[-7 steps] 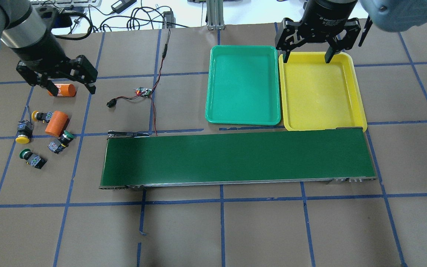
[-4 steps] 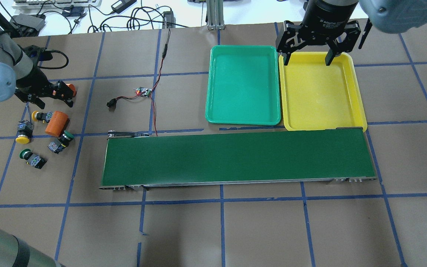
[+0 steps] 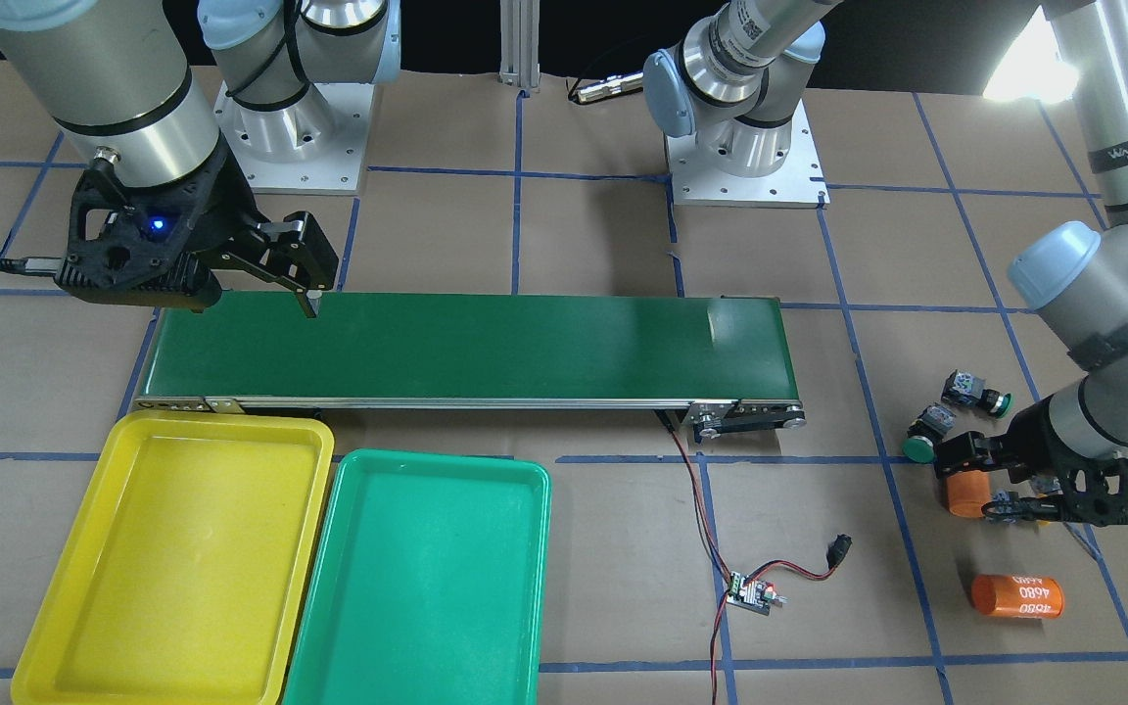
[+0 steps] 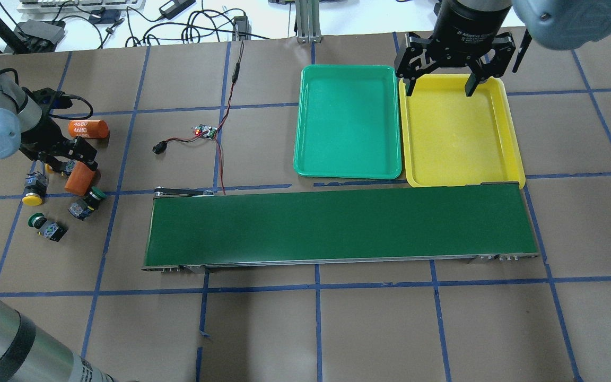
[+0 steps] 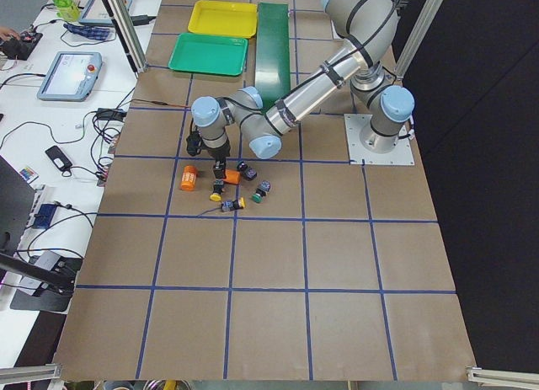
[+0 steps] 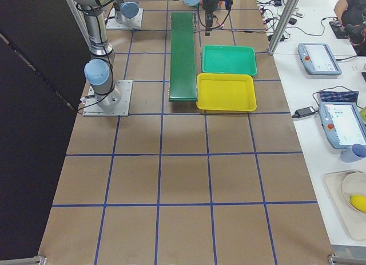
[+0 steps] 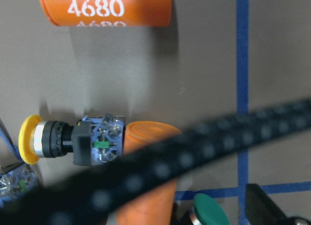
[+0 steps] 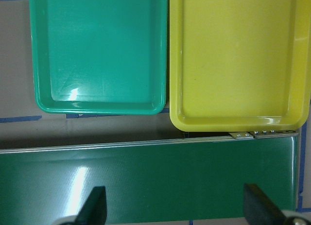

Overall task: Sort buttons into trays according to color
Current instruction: 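Close the left gripper on the orange cylinder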

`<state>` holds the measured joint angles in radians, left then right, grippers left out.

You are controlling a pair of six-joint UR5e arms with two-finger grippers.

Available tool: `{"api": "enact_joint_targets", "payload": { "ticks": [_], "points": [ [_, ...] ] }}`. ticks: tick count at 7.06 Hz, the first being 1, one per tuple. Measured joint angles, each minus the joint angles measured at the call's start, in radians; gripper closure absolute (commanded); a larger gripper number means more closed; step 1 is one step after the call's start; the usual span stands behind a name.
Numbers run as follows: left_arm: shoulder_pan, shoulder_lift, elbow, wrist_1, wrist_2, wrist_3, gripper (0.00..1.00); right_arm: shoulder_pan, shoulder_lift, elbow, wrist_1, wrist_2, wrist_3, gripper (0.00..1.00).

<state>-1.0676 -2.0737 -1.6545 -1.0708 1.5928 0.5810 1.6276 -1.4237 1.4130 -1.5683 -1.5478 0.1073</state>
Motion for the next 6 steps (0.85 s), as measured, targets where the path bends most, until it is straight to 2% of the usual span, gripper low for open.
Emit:
{"api": "enact_joint_targets", "payload": {
  "ticks": [1,2,4,6],
  "points": [
    [0.003,-0.021,-0.004,0.012,0.001,0.009,0.0,0.0,0.0,0.001,0.0,0.0,0.0,0.0],
    [0.004,-0.039,-0.001,0.025,0.003,0.013,0.08,0.0,0.0,0.001,0.0,0.0,0.0,0.0],
    [0.005,-0.059,0.005,0.035,0.004,0.018,0.96,0.0,0.0,0.001,-0.001,0.0,-0.001,0.0],
    [0.005,-0.057,0.004,0.035,0.003,0.027,1.0,0.0,0.0,0.0,0.0,0.0,0.0,0.0]
  ]
}}
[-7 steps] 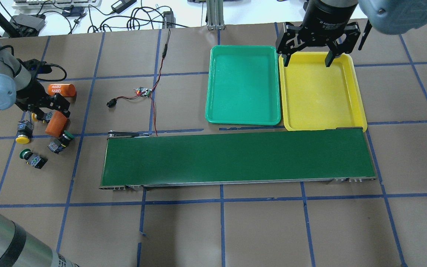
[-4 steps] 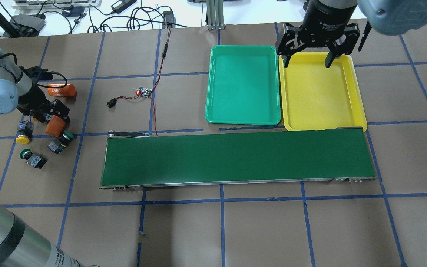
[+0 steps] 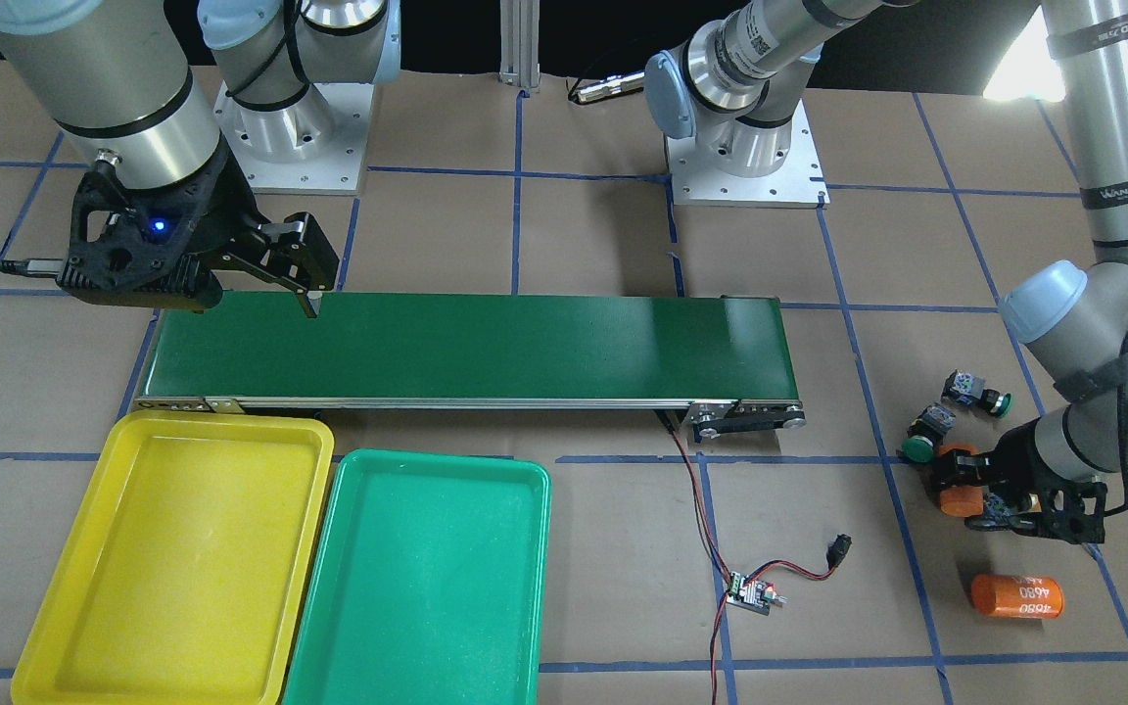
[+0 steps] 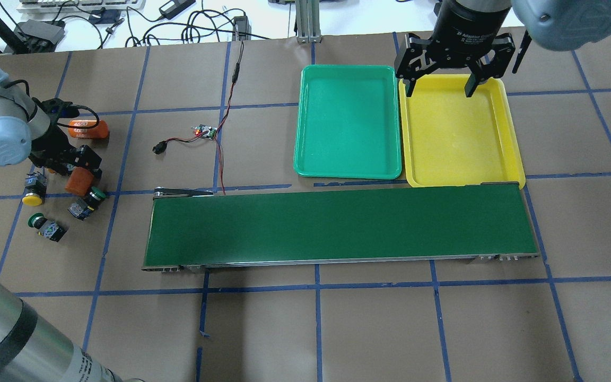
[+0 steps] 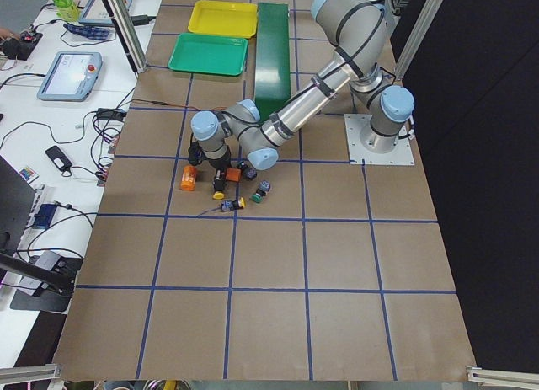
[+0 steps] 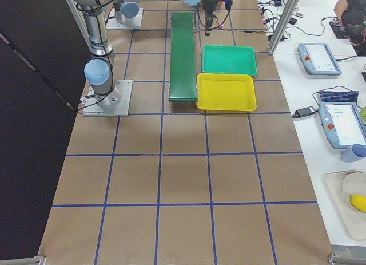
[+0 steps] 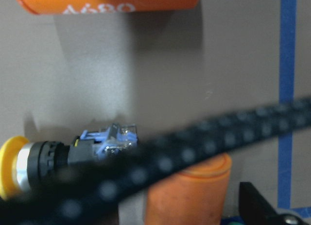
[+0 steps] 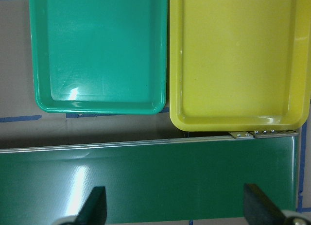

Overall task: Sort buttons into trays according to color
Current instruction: 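Carry the orange cylinder onto the conveyor belt and open the left gripper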

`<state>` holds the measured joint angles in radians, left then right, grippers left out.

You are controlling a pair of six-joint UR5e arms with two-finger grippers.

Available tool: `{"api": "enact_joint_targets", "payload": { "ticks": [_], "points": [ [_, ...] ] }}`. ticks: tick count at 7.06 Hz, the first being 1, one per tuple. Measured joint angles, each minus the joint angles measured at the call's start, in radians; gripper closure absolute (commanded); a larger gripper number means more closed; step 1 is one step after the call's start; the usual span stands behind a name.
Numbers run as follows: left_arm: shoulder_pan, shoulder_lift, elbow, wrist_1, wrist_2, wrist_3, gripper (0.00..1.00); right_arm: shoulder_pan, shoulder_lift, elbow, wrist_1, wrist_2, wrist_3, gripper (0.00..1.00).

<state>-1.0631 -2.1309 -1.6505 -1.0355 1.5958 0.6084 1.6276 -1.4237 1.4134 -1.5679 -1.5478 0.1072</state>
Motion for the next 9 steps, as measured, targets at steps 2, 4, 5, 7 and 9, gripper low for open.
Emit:
{"api": "enact_joint_targets", "payload": {
  "ticks": [2,4,5,7,9],
  "points": [
    [-0.004,0.036,0.005,-0.009,-0.003,-0.009,1.0,-0.001,-0.001,-0.001,0.0,0.0,-0.001,0.0],
    [-0.032,0.109,0.007,-0.068,-0.014,-0.018,1.0,0.002,-0.002,-0.002,-0.003,0.0,0.001,0.0],
    [-0.086,0.171,0.004,-0.129,-0.023,-0.018,1.0,0.002,-0.003,-0.002,-0.003,0.001,0.001,0.0],
    [-0.249,0.298,-0.032,-0.228,-0.027,0.031,1.0,0.0,-0.002,-0.002,-0.002,0.0,0.0,0.0],
    [-0.353,0.413,-0.166,-0.265,-0.028,0.219,1.0,-0.002,-0.001,0.0,0.001,0.0,0.0,0.0]
  ]
}}
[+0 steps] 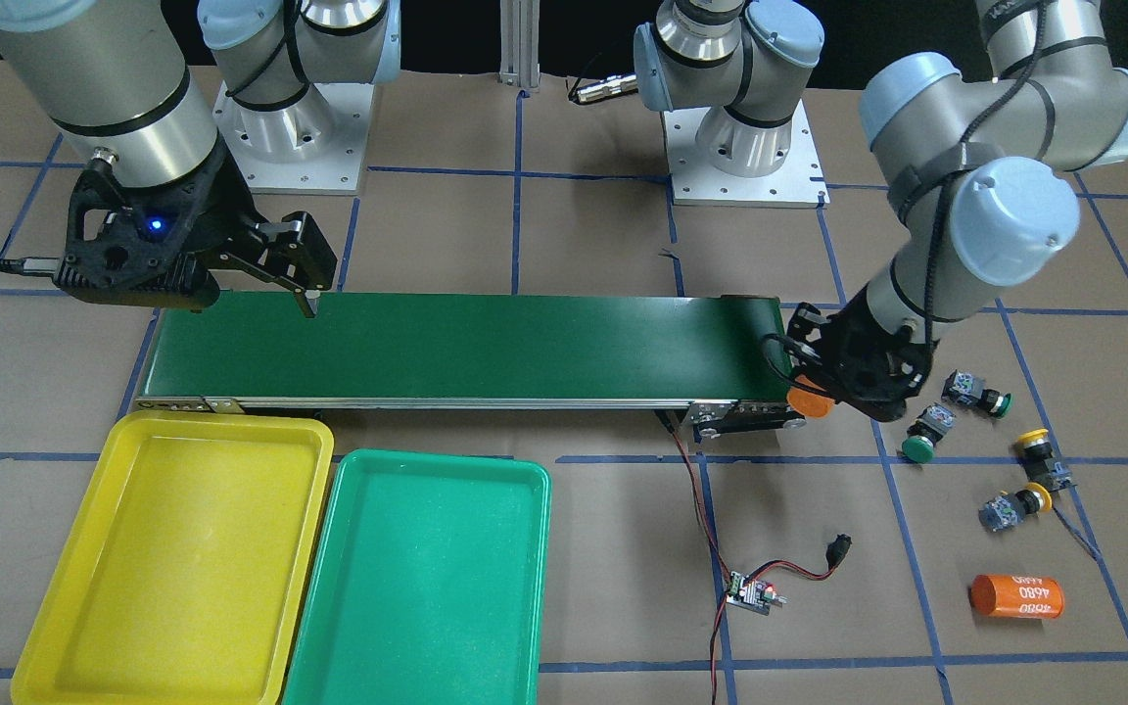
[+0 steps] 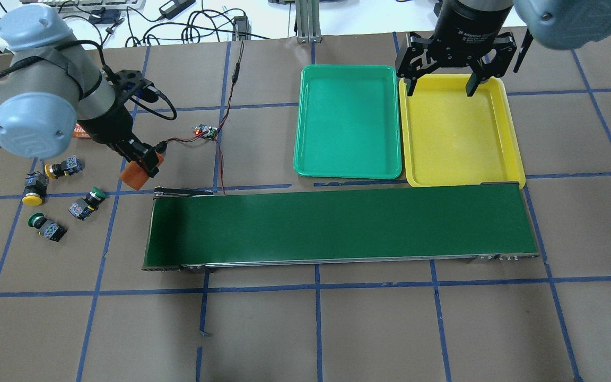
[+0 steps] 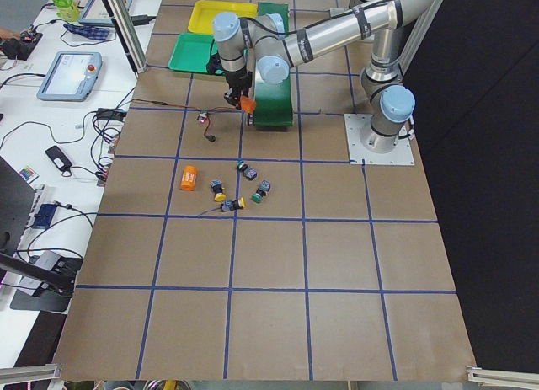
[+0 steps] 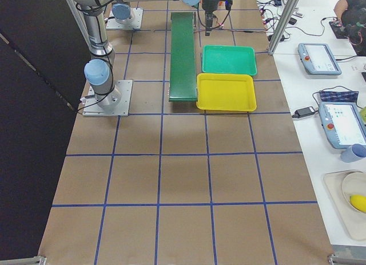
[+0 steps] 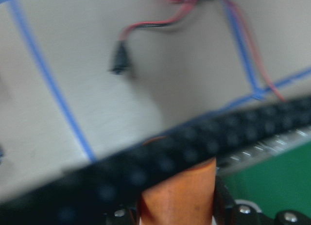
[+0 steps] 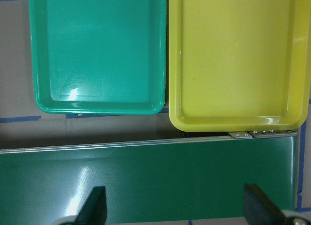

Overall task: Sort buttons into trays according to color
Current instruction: 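Carry the orange cylinder onto the conveyor belt and open the left gripper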

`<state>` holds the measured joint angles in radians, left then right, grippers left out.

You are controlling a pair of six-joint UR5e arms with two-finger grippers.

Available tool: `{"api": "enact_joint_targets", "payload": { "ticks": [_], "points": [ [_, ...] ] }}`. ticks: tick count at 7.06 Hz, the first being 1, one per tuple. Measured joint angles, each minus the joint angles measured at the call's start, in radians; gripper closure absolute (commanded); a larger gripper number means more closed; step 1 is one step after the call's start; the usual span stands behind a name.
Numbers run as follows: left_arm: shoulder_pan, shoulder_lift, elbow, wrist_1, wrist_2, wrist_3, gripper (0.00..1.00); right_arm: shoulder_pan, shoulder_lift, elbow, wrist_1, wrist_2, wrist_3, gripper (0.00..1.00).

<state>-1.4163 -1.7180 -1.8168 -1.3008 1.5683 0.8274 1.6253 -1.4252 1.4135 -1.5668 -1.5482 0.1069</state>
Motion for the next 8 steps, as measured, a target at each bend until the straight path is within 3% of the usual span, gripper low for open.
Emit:
{"api": "enact_joint_targets", "payload": {
  "ticks": [3,4,5,6,8],
  "points": [
    [-0.054,0.12,-0.191,0.033,0.011,0.241,1.0,-0.002,-0.001,0.002,0.006,-0.009,0.0,0.0],
    [-0.073,0.116,-0.209,0.054,0.014,0.308,0.86,-0.002,-0.006,0.003,0.011,-0.023,-0.003,0.0],
    [-0.089,0.103,-0.22,0.093,0.015,0.344,0.1,0.0,-0.015,0.006,0.016,-0.046,-0.008,0.0],
    [-0.098,0.093,-0.227,0.127,0.015,0.357,0.0,0.002,-0.022,0.009,0.019,-0.055,-0.01,0.0],
    [-0.104,0.098,-0.232,0.168,0.015,0.354,0.0,0.005,-0.025,0.011,0.024,-0.059,-0.012,0.0]
  ]
}}
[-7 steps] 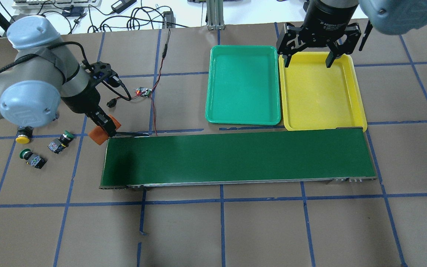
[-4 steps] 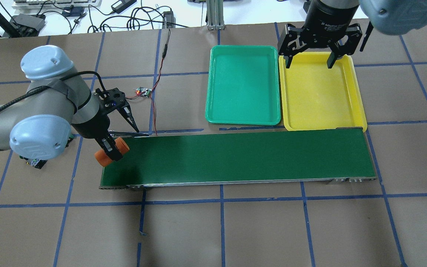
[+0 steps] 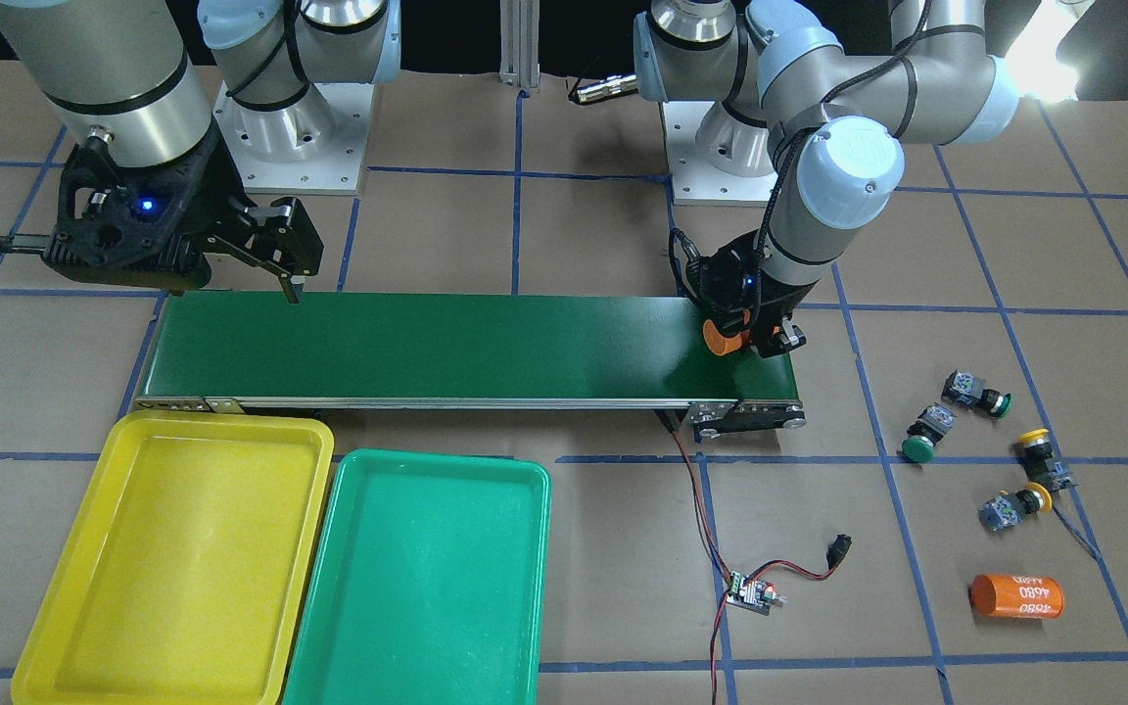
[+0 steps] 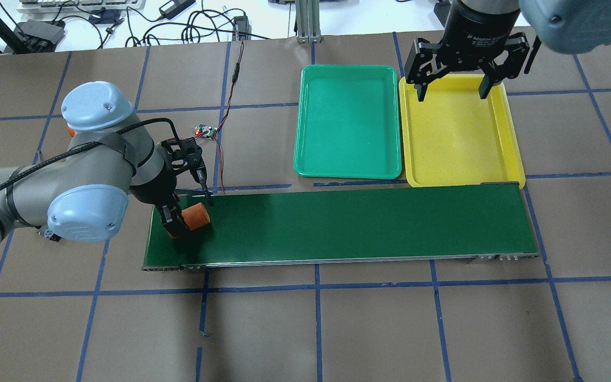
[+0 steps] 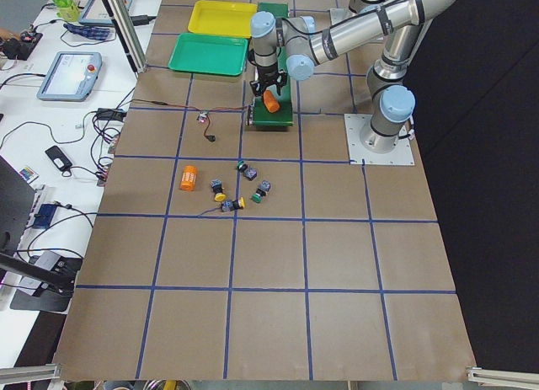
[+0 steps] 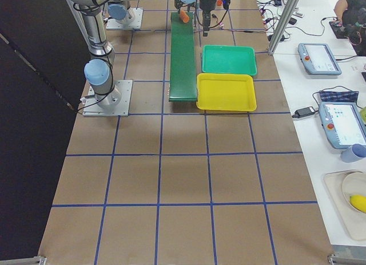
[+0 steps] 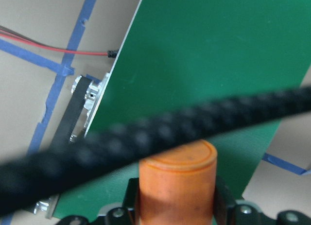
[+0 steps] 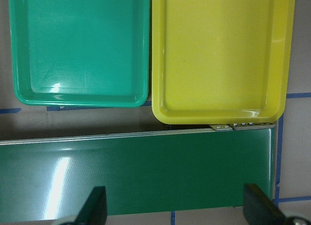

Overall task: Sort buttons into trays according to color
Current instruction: 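Carry the orange cylinder onto the conveyor belt and open the left gripper, then return the left gripper to the pile and grasp a green-capped button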

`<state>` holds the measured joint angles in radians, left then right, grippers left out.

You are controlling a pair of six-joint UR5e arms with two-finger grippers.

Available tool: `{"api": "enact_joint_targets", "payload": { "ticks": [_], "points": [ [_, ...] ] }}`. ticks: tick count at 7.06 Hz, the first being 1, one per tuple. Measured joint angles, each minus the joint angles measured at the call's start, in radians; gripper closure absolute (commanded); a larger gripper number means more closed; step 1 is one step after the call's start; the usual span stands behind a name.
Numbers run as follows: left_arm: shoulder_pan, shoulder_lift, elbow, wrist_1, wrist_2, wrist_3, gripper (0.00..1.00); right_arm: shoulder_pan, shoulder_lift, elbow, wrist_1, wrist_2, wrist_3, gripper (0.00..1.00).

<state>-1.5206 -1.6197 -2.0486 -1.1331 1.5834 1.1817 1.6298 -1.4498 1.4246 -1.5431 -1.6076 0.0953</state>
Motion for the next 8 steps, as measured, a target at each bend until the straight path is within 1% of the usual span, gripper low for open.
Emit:
{"api": "enact_joint_targets", "payload": {
  "ticks": [1,2,4,5,6,8],
  "points": [
    [0.009,0.015,0.01,0.0,0.002,-0.003,0.0,0.0,0.0,0.0,0.001,0.0,0.0,0.0],
    [0.045,0.024,0.037,-0.019,0.005,-0.004,0.0,0.0,0.0,0.0,0.001,0.001,0.0,0.0],
    [0.2,0.01,0.112,-0.063,0.006,-0.012,0.0,-0.001,0.0,0.001,0.001,0.001,0.002,0.0],
    [0.303,-0.027,0.133,-0.063,0.003,-0.032,0.0,-0.001,0.0,0.001,0.001,0.001,0.003,0.0],
    [0.391,-0.086,0.148,-0.043,0.002,-0.057,0.0,-0.001,0.0,0.002,0.001,0.001,0.003,0.0],
    [0.504,-0.213,0.157,0.032,0.014,-0.083,0.0,-0.003,0.0,0.002,0.002,0.002,0.003,0.0]
  ]
}}
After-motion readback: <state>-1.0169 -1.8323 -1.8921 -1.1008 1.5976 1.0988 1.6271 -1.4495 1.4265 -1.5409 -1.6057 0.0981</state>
